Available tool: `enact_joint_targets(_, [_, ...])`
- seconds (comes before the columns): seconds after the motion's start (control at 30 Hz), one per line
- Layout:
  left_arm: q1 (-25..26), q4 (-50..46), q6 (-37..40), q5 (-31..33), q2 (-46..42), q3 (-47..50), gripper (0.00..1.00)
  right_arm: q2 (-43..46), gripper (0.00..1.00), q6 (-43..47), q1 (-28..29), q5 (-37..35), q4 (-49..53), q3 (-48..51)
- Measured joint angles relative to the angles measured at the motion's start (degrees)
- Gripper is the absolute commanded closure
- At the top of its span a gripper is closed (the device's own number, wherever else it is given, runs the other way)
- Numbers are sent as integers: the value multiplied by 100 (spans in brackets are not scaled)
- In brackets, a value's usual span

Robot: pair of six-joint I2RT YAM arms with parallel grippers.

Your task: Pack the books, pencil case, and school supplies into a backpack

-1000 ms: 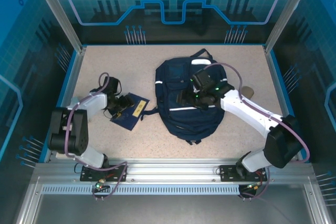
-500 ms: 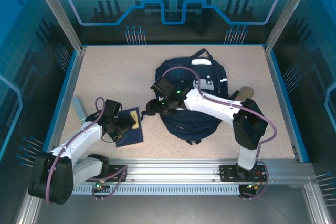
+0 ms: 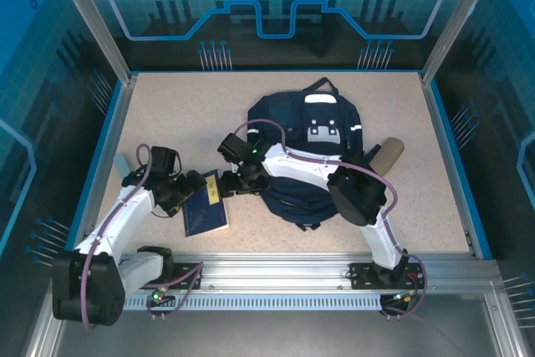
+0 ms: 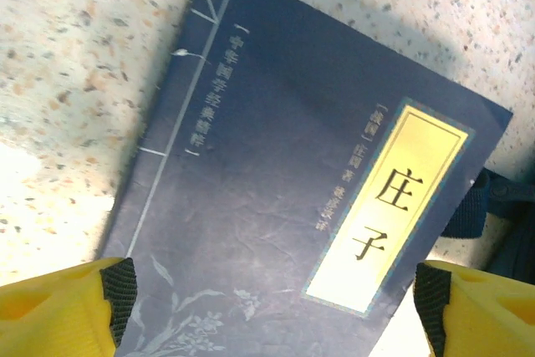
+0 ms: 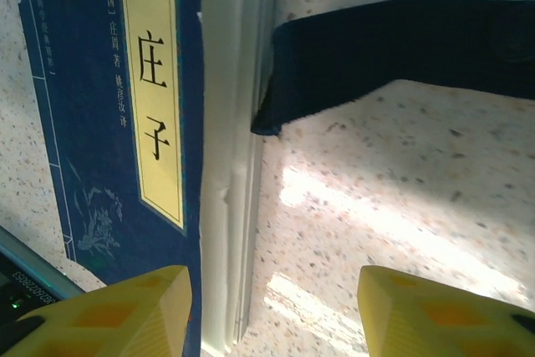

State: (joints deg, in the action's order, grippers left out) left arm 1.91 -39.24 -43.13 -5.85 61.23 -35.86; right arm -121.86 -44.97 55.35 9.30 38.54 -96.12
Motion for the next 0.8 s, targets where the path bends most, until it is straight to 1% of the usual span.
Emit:
enact_joint_targets(0.13, [-144, -46, 114, -2, 149, 2, 10, -295, 44, 68, 37, 166, 28, -262])
enact_joint_targets(0.33, [-256, 35, 107, 2, 527, 144, 16, -667, 59, 203, 52, 234, 175, -592])
enact_joint_targets(0.43, [-256, 122, 74, 0, 636, 286, 18, -817, 64, 260, 52, 238, 221, -634])
enact_joint_targets(0.53, [-256, 208, 39, 0, 765, 363, 17, -894, 65, 286, 39, 238, 260, -643])
enact_joint_targets(0.7, [-273, 321, -31, -52, 929, 387, 14, -894, 67, 304, 39, 199, 289, -662])
enact_joint_targets(0.8, [-306, 352, -35, -142, 968, 387, 13, -898, 68, 302, 37, 190, 295, -662])
